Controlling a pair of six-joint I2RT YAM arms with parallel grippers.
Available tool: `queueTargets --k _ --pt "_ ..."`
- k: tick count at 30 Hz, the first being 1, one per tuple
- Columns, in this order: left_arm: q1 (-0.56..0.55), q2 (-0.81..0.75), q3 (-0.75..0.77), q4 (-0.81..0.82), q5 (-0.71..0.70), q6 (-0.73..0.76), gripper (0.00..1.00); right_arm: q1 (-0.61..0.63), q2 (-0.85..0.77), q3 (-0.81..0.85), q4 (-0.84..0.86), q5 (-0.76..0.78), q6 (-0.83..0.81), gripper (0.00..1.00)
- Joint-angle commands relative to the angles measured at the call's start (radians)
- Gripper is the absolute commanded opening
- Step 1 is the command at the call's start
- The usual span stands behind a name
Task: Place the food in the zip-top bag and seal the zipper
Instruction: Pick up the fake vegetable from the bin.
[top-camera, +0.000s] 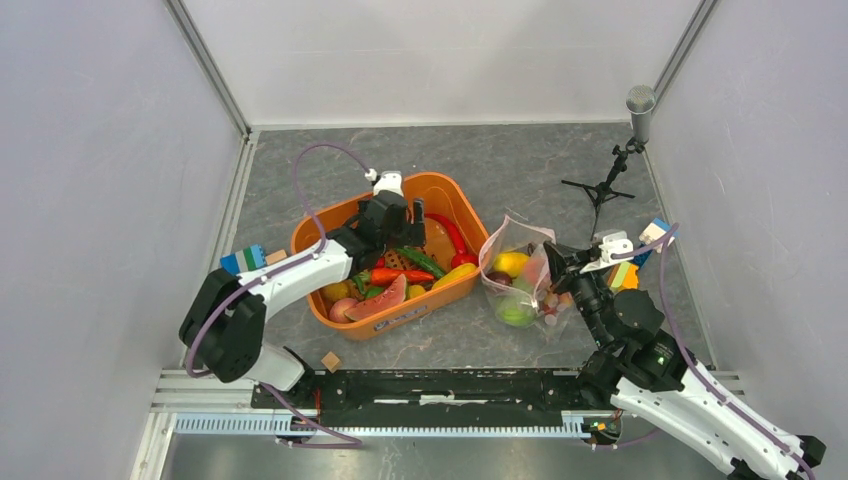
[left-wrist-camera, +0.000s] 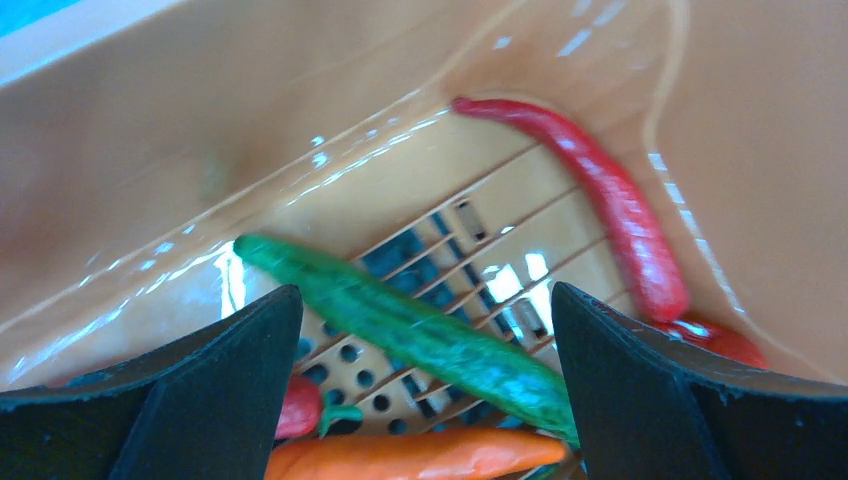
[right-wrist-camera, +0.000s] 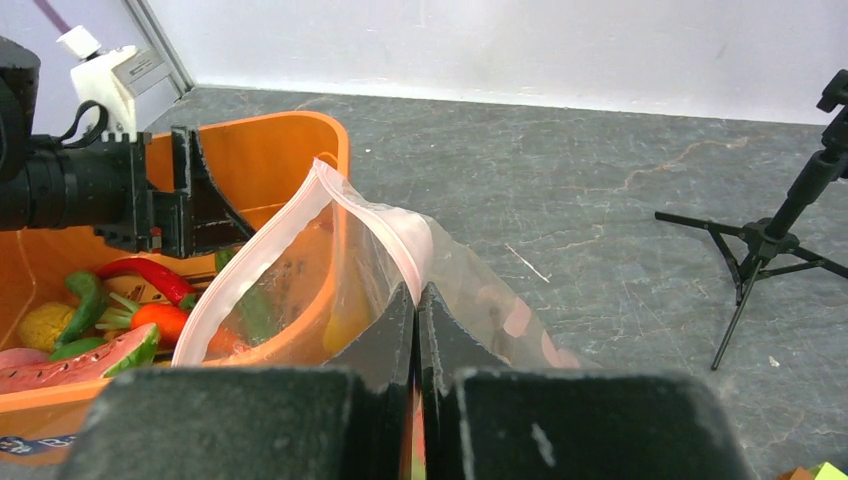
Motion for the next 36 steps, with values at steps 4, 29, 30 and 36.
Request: queueTargets --k 4,29,30,36 --pt "0.005 -0.089 -0.046 -0.238 -0.347 -0.338 1.0 0.001 0.002 -0.013 0.065 0.02 -0.048 0.03" --pt "0.151 0.119 -0.085 -0.261 -0.362 -0.629 0.87 0.002 -0.022 -0.019 0.117 -0.093 0.026 0.03" --pt "0.155 0.128 -0.084 -0.261 -0.347 -0.627 0.85 0.0 -0.022 -0.016 0.117 -0.098 0.03 0.03" --pt "0.156 0.157 -0.09 -0.274 -0.327 -0.613 0.66 0.0 -0.042 -0.009 0.11 -0.122 0.058 0.03"
